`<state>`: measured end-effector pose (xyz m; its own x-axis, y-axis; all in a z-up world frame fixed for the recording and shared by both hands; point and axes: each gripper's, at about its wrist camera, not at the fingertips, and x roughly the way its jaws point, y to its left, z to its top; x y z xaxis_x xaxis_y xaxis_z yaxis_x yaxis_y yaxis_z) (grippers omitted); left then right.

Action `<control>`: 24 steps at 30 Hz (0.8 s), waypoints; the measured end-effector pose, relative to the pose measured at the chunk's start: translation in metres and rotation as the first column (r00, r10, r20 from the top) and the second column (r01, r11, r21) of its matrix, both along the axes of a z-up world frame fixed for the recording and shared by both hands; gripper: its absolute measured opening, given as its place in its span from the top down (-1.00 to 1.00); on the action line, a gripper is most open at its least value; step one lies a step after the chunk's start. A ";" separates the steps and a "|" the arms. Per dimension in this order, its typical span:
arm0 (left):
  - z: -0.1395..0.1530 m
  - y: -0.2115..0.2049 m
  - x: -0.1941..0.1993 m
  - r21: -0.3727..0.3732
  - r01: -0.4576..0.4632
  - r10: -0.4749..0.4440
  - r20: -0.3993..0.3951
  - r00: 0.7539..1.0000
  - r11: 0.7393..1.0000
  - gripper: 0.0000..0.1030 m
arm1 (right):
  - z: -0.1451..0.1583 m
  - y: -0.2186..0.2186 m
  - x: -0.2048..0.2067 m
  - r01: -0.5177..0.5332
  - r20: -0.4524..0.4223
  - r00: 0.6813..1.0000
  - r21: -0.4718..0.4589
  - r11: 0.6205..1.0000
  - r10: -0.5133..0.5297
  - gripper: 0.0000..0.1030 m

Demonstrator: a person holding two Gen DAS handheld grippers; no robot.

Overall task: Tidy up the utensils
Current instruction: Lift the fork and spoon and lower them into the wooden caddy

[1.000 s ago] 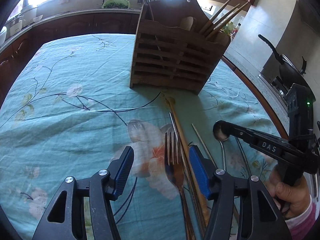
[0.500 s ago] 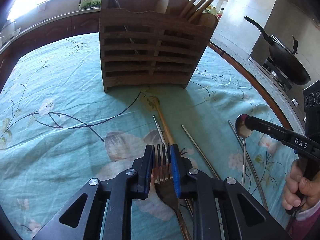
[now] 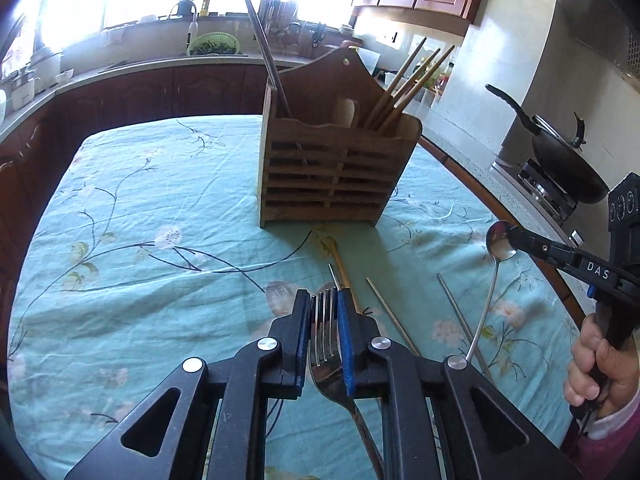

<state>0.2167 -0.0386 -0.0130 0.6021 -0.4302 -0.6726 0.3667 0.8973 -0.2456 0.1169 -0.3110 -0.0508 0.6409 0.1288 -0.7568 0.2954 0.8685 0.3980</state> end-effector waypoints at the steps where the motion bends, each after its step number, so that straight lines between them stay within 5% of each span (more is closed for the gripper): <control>1: 0.005 0.004 -0.005 -0.002 -0.007 0.007 0.012 1.000 1.000 0.94 | 0.005 0.000 0.000 0.003 0.009 1.000 -0.010 1.000 -0.003 0.95; 24: 0.074 0.052 -0.053 -0.061 -0.118 0.128 0.210 0.969 0.991 1.00 | 0.062 0.003 0.001 0.055 0.155 0.987 -0.158 0.986 -0.031 0.95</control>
